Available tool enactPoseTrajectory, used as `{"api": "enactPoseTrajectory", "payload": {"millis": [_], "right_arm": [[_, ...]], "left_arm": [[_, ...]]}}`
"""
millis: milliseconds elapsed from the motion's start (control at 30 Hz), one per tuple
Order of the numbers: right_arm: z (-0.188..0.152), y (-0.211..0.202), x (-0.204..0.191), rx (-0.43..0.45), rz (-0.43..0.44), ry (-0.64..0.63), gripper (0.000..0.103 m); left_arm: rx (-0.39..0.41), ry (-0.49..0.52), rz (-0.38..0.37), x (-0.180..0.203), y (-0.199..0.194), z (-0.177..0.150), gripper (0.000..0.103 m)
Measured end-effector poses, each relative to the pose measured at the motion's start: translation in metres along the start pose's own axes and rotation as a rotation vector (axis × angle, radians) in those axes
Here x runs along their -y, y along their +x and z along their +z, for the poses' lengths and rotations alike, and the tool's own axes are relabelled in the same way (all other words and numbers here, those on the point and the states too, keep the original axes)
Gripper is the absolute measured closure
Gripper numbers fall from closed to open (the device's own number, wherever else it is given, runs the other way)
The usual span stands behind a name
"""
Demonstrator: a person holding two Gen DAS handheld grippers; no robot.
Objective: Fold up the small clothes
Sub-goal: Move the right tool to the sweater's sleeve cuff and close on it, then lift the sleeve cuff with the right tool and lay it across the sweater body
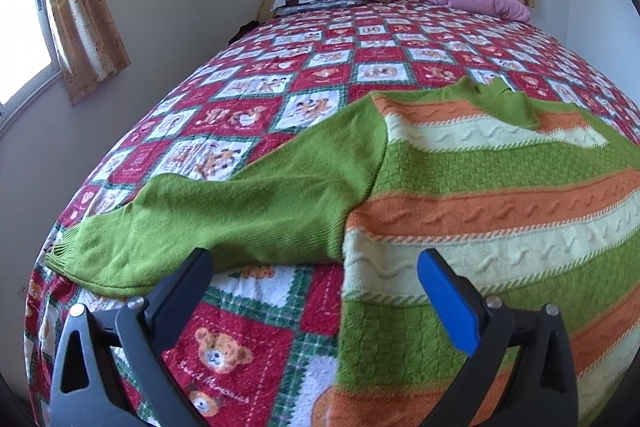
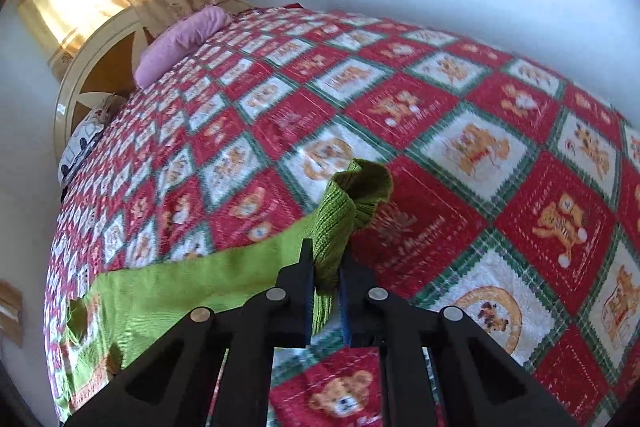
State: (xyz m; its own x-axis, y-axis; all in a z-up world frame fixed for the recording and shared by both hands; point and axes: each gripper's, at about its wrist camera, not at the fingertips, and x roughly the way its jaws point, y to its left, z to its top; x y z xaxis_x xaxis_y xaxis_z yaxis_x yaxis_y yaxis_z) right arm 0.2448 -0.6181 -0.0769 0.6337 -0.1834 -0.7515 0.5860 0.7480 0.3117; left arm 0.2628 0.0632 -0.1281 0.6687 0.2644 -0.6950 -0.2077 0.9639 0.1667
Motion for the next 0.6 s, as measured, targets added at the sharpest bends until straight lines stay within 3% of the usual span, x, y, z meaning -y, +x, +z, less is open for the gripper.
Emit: {"api": "enactPoseTrajectory", "payload": {"millis": [367, 600], "right_arm": [[0.029, -0.079, -0.108, 0.159, 0.068, -0.214, 0.094], [0.025, -0.132, -0.195, 0.242, 0.152, -0.381, 0.094]], "left_arm": [[0.011, -0.059, 0.018, -0.030, 0.001, -0.005, 0.000], [0.008, -0.092, 0.026, -0.047, 0.003, -0.015, 0.000]]}}
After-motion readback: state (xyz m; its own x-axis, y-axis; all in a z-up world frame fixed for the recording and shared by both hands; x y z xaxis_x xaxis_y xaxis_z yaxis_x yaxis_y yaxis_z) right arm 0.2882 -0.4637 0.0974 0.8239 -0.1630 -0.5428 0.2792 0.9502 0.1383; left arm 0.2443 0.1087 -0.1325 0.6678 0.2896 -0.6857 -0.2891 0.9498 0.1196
